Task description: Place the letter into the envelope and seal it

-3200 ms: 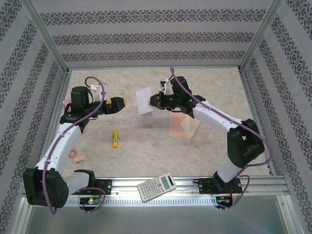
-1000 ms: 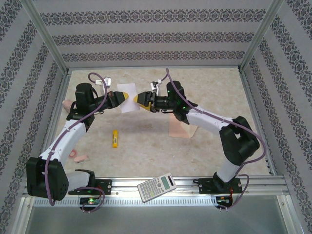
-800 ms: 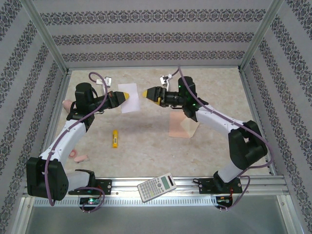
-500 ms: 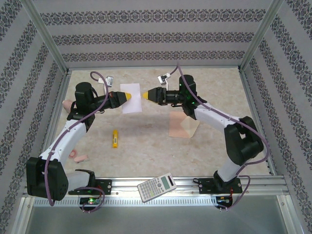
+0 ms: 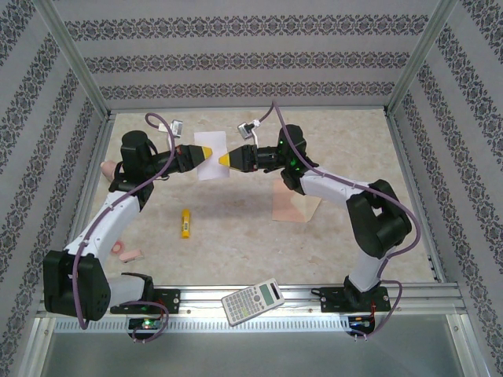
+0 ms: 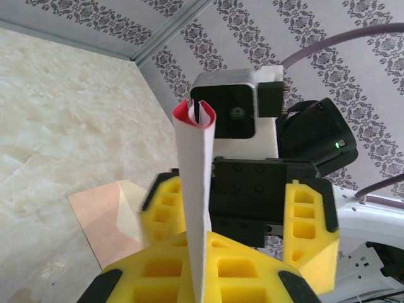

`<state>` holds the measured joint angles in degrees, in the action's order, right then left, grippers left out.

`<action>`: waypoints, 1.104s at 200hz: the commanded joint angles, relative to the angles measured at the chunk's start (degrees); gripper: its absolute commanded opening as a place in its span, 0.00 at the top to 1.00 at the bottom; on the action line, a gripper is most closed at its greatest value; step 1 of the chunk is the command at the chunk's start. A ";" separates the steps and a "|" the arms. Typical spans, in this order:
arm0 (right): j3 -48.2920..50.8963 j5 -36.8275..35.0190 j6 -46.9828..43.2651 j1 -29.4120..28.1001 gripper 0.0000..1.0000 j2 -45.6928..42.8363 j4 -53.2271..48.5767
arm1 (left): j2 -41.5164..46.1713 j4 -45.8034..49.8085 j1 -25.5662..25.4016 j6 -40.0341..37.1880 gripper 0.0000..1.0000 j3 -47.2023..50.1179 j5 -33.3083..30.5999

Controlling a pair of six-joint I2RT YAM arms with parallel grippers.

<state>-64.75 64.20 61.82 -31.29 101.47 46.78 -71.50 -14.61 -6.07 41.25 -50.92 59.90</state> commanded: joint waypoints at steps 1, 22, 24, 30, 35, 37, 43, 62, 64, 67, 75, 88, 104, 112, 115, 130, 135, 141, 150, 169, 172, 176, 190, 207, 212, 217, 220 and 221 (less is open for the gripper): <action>-0.09 2.21 3.19 -0.18 0.53 0.66 7.43 | -0.37 -3.14 -0.72 0.08 0.95 -1.55 0.17; -0.03 2.44 3.74 -0.18 0.66 0.66 8.14 | -0.47 -2.88 -0.72 -0.07 0.95 -1.49 -0.13; 0.04 2.47 3.74 -0.18 0.67 0.70 8.15 | -0.50 -2.84 -0.75 -0.09 0.95 -1.52 -0.20; 0.13 2.50 3.82 -0.05 0.69 0.66 8.14 | -0.56 -2.76 -0.77 -0.16 0.95 -1.54 -0.20; 0.19 2.52 3.96 -0.09 0.71 0.66 8.23 | -0.55 -2.77 -0.76 -0.17 0.95 -1.47 -0.22; 0.23 2.55 3.93 -0.09 0.72 0.66 8.23 | -0.56 -2.85 -0.74 -0.18 0.95 -1.45 -0.26; 0.36 2.53 4.05 -0.04 0.74 0.58 8.23 | -0.57 -2.80 -0.74 -0.16 0.95 -1.40 -0.37; 0.91 2.05 4.18 0.22 0.81 0.48 8.49 | -0.57 -2.70 -0.76 -0.38 0.95 -1.47 -0.57; 1.00 2.08 4.23 0.25 0.81 0.48 8.50 | -0.63 -2.72 -0.78 -0.32 0.95 -1.47 -0.57; 1.14 2.01 4.20 0.28 0.82 0.48 8.54 | -0.65 -2.76 -0.75 -0.29 0.95 -1.47 -0.57; 1.34 1.89 4.28 0.35 0.84 0.40 8.57 | -0.63 -2.93 -0.78 -0.11 0.95 -1.49 -0.55; 1.63 1.54 4.41 0.52 0.86 0.48 8.59 | -0.57 -3.23 -0.71 0.07 0.95 -1.52 -0.57; 1.97 1.11 4.45 0.66 0.90 0.70 8.67 | -0.56 -3.61 -0.77 0.48 0.95 -1.53 -0.57; 2.03 0.85 4.55 0.70 0.91 0.75 8.81 | -0.54 -3.86 -0.78 0.66 0.94 -1.54 -0.57; 2.12 0.79 4.58 0.75 0.92 0.83 8.89 | -0.43 -3.96 -0.78 0.73 0.93 -1.50 -0.54; 2.32 0.40 4.80 0.87 1.00 0.83 9.11 | -0.31 -4.20 -0.74 0.93 0.90 -1.52 -0.41; 2.35 0.23 4.88 0.92 1.00 0.77 9.19 | -0.34 -4.10 -0.77 0.93 0.87 -1.48 -0.40; 2.60 0.02 4.98 1.03 1.00 0.67 9.41 | -0.37 -4.06 -0.75 0.93 0.80 -1.46 -0.44; 2.85 -0.38 5.07 1.13 1.00 0.41 9.47 | -0.30 -4.09 -0.75 0.93 0.68 -1.29 -0.57; 3.62 -1.69 4.49 1.72 1.00 -0.65 7.92 | -0.41 -3.95 -0.73 0.89 0.45 -1.13 -1.06; 3.79 -1.90 4.31 1.91 1.00 -0.92 7.67 | -0.41 -3.86 -0.78 0.75 0.41 -1.18 -1.17; 4.18 -2.23 4.23 2.06 1.00 -1.28 7.54 | -0.43 -3.78 -0.71 0.63 0.38 -1.27 -1.31; 5.58 -3.56 3.83 2.82 1.00 -2.67 6.39 | -0.32 -1.99 -0.67 -0.61 0.28 -1.76 -1.91; 7.33 -5.25 1.58 4.11 1.00 -5.35 1.91 | 0.11 3.03 -0.54 -3.99 0.18 -3.32 -3.70; 7.74 -5.87 0.67 4.57 1.00 -6.17 -0.80 | 0.37 5.12 -0.47 -5.49 0.16 -3.95 -4.49; 8.08 -6.45 -0.67 4.92 1.00 -7.63 -3.06 | 0.60 7.27 -0.41 -7.11 0.14 -4.60 -5.42; 8.33 -6.92 -1.58 5.21 1.00 -8.09 -5.64 | 0.70 8.94 -0.36 -8.20 0.13 -5.17 -6.27; 8.46 -7.04 -1.82 5.28 1.00 -8.67 -5.64 | 0.77 9.66 -0.35 -8.64 0.13 -5.34 -6.50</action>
<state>-58.11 60.69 65.84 -27.75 99.18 49.25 -71.79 -13.19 -6.37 40.07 -52.03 57.28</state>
